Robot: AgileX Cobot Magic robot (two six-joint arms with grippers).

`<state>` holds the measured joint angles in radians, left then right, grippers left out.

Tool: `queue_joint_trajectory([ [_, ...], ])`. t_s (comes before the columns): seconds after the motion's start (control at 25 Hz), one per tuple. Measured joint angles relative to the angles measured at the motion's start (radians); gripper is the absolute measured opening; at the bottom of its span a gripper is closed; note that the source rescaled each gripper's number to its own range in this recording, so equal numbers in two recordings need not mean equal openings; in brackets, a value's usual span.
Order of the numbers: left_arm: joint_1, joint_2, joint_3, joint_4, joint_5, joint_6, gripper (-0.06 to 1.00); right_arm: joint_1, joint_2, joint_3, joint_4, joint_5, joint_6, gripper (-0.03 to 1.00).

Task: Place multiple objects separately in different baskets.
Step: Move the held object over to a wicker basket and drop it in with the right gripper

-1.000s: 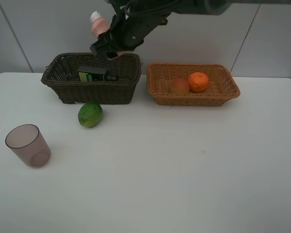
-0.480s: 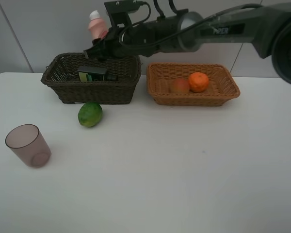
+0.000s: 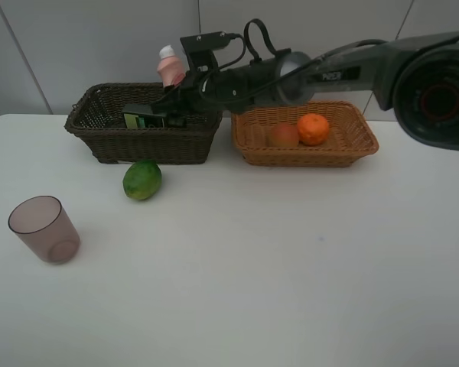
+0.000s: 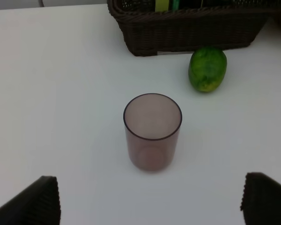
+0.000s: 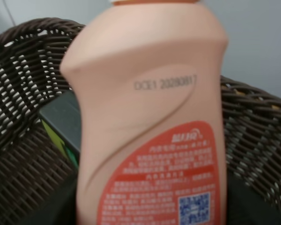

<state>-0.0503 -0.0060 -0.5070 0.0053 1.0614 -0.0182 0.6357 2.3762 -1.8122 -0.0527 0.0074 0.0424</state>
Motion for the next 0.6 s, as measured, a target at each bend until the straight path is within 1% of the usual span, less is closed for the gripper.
queue_joint_trajectory([
  [0.24, 0.000, 0.000, 0.000, 0.000, 0.000, 0.000, 1.00, 0.001, 0.001, 0.000, 0.000, 0.000, -0.004, 0.00],
  [0.28, 0.000, 0.000, 0.000, 0.000, 0.000, 0.000, 1.00, 0.001, 0.001, 0.000, 0.000, 0.002, -0.004, 0.01],
  [0.32, 0.000, 0.000, 0.000, 0.000, 0.000, 0.000, 1.00, 0.001, 0.001, 0.000, 0.000, 0.002, -0.004, 0.05],
  [0.4, 0.000, 0.000, 0.000, 0.000, 0.000, 0.000, 1.00, 0.001, 0.000, -0.001, 0.000, 0.000, -0.004, 0.26],
  [0.44, 0.000, 0.000, 0.000, 0.000, 0.000, 0.000, 1.00, 0.001, 0.000, -0.002, -0.001, 0.002, -0.004, 0.39],
  [0.52, 0.000, 0.000, 0.000, 0.000, 0.000, 0.000, 1.00, 0.001, -0.001, -0.003, -0.002, 0.002, -0.004, 0.59],
  [0.56, 0.000, 0.000, 0.000, 0.000, 0.000, 0.000, 1.00, 0.001, -0.002, -0.003, -0.001, 0.004, -0.004, 0.68],
  [0.6, 0.000, 0.000, 0.000, 0.000, 0.000, 0.000, 1.00, 0.001, -0.003, -0.003, -0.002, 0.008, -0.004, 0.71],
])
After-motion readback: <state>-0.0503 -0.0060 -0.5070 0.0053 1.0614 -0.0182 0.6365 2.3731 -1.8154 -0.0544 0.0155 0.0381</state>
